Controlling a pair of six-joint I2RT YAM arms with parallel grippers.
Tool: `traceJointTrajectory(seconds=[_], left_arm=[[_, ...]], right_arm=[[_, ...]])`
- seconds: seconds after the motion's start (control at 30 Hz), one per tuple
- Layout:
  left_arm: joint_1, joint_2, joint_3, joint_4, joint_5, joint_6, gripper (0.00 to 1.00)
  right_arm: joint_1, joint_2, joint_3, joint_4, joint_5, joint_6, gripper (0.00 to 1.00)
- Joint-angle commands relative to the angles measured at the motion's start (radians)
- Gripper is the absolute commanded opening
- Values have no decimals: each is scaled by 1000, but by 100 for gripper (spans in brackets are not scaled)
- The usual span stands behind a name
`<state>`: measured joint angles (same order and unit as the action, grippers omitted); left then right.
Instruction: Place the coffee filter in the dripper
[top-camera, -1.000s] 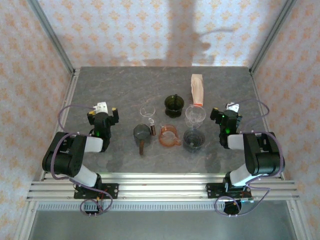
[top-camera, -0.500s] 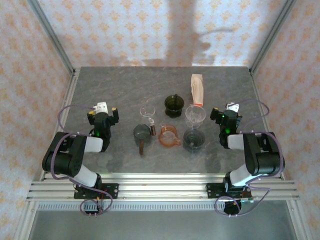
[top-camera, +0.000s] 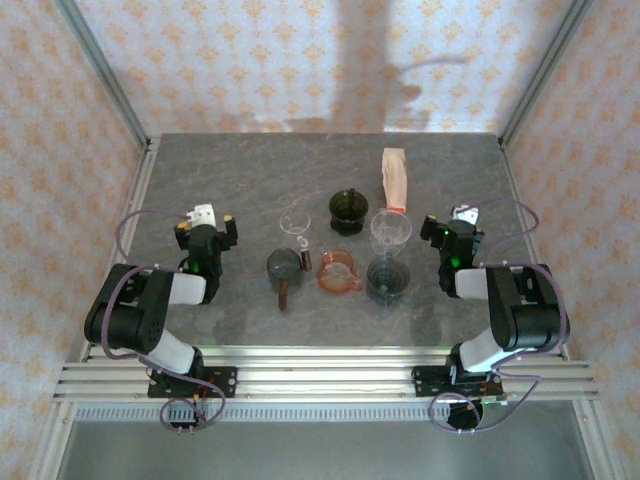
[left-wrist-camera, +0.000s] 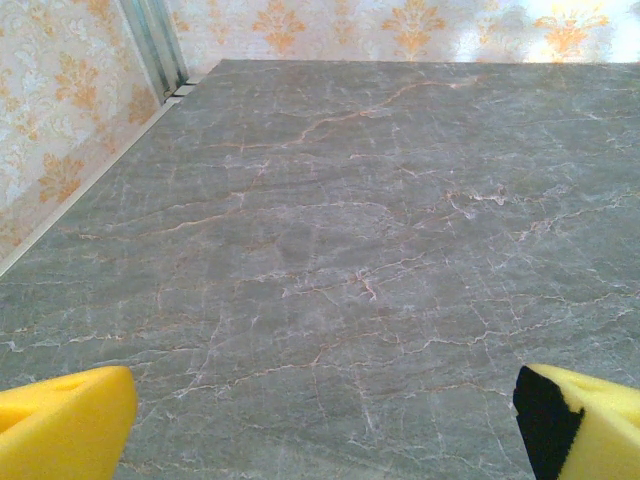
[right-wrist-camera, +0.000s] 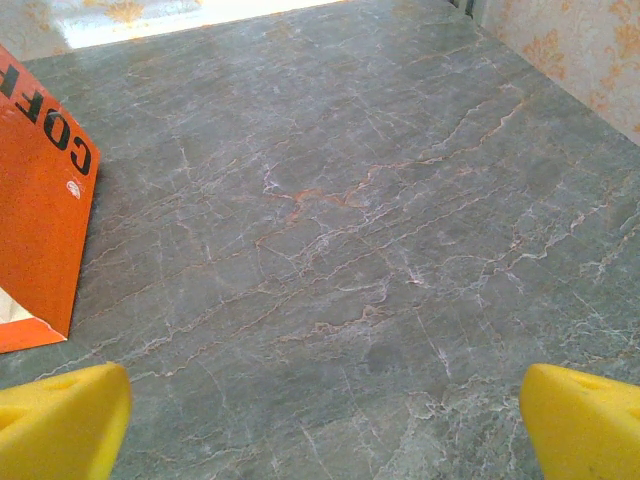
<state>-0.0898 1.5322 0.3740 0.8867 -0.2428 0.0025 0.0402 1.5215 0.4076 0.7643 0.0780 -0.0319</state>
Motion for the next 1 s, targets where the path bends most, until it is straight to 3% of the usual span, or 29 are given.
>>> traceJointTrajectory(seconds=[0.0,0.37,0.47,0.53,0.8,0.97], left_arm=[[3,3,0,28,0,23,100],[5,-1,0,33,-28,16,100],[1,-52,-9,-18,-67,-10,100],[-2,-49,-27,44,-57,11,100],[-1,-219,80,-285,-120,-21,100],[-2,-311,174,-491,-220,-179,100]], right_arm=[[-3,2,10,19,0,-13,99],[-10,0,9,20,-12,-7,99],[-9,-34,40,-61,8,1,99],[-10,-53,71,-131,-2,-4,99],[-7,-118,141,-333,46,44,99],[31,-174,179,-427,143,62,99]])
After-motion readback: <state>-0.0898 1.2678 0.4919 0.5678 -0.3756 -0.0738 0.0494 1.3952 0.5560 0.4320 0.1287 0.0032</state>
